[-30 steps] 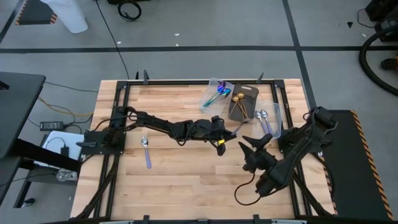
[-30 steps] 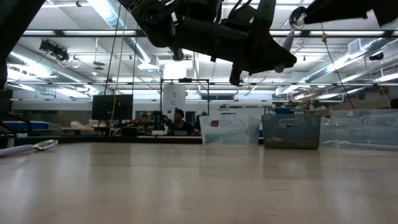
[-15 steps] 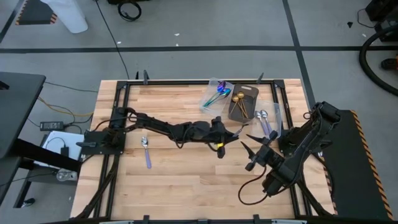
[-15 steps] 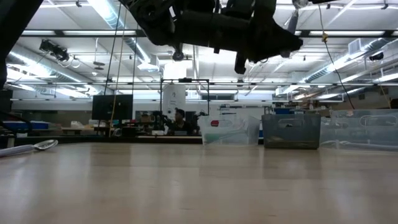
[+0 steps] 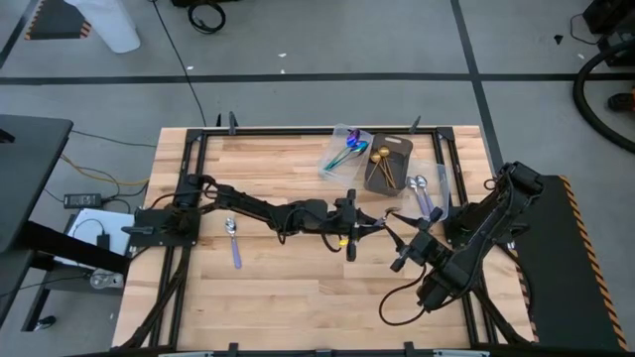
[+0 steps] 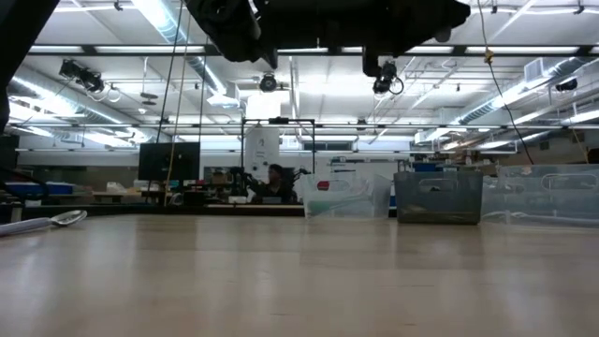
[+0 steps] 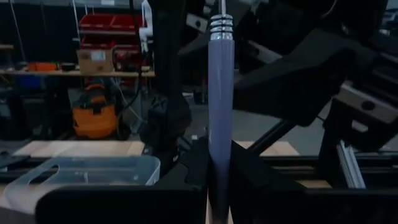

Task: Sort silverware by color (type)
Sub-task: Put the purple spoon into the right transparent bin

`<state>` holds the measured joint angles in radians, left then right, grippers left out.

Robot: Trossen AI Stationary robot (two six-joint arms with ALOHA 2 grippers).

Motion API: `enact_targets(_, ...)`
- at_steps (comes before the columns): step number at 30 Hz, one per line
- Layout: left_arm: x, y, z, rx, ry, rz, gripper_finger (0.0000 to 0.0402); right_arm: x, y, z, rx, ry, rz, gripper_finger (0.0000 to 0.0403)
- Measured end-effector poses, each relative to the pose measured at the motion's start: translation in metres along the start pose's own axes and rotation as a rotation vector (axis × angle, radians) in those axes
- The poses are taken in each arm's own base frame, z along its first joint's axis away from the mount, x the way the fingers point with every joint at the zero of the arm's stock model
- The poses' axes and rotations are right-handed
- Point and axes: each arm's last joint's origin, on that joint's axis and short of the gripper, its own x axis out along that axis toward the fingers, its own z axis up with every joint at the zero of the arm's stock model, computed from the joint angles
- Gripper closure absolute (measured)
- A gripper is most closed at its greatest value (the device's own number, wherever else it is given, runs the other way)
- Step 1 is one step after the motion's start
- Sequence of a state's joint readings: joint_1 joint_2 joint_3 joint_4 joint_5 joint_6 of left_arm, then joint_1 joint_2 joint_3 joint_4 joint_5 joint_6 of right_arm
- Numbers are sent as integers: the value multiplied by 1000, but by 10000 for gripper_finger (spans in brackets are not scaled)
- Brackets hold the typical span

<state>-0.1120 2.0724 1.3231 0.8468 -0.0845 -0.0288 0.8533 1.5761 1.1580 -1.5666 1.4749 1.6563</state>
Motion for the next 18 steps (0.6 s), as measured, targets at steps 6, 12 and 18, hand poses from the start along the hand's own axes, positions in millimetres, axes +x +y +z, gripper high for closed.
enact_targets(6,0,4,2,-1,-17,9,362,1,-4,3,4,-28,-1,247)
enact_targets(12,0,5,3,20,-20,11,361,-3,-12,21,-21,36,17,250)
enact_targets(18,-5,6,28,46,-48,14,361,-10,-25,48,-20,88,73,250)
